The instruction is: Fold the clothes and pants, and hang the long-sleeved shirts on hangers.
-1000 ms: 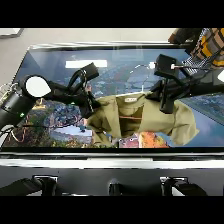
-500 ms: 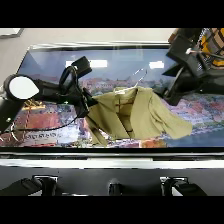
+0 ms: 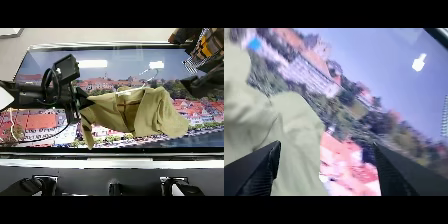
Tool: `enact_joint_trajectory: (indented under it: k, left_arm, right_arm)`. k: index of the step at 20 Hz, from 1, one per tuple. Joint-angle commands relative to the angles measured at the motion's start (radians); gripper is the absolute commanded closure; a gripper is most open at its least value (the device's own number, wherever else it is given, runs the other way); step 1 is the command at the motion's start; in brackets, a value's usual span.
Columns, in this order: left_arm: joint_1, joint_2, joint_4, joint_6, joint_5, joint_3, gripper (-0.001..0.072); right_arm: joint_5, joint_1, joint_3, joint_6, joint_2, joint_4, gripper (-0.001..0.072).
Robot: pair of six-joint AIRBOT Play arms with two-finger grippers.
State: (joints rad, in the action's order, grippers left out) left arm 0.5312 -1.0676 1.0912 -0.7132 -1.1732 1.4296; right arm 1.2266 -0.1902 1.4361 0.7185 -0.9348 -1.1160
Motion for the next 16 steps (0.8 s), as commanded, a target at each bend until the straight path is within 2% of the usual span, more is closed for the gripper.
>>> enact_joint_trajectory:
  k: [1, 2, 4, 8, 16]
  left_arm:
    - [0.013, 0.030, 0.001, 0.010, -0.013, 0.000, 0.0685]
    - [0.013, 0.033, 0.000, 0.010, -0.013, 0.000, 0.0684]
    - [0.013, 0.036, 0.000, 0.010, -0.013, 0.000, 0.0684]
    - [0.013, 0.036, 0.000, 0.010, -0.013, 0.000, 0.0684]
    - [0.013, 0.035, 0.000, 0.010, -0.014, 0.000, 0.0684]
  right_arm:
    - [0.142, -0.167, -0.001, -0.092, -0.032, 0.216, 0.0103]
    - [0.198, -0.167, -0.001, -0.149, -0.045, 0.211, 0.0125]
    - [0.274, -0.166, -0.001, -0.271, -0.070, 0.233, 0.0125]
    - [0.282, -0.160, -0.005, -0.431, -0.132, 0.310, 0.0122]
    - [0.256, 0.039, -0.005, -0.473, -0.282, 0.211, 0.0122]
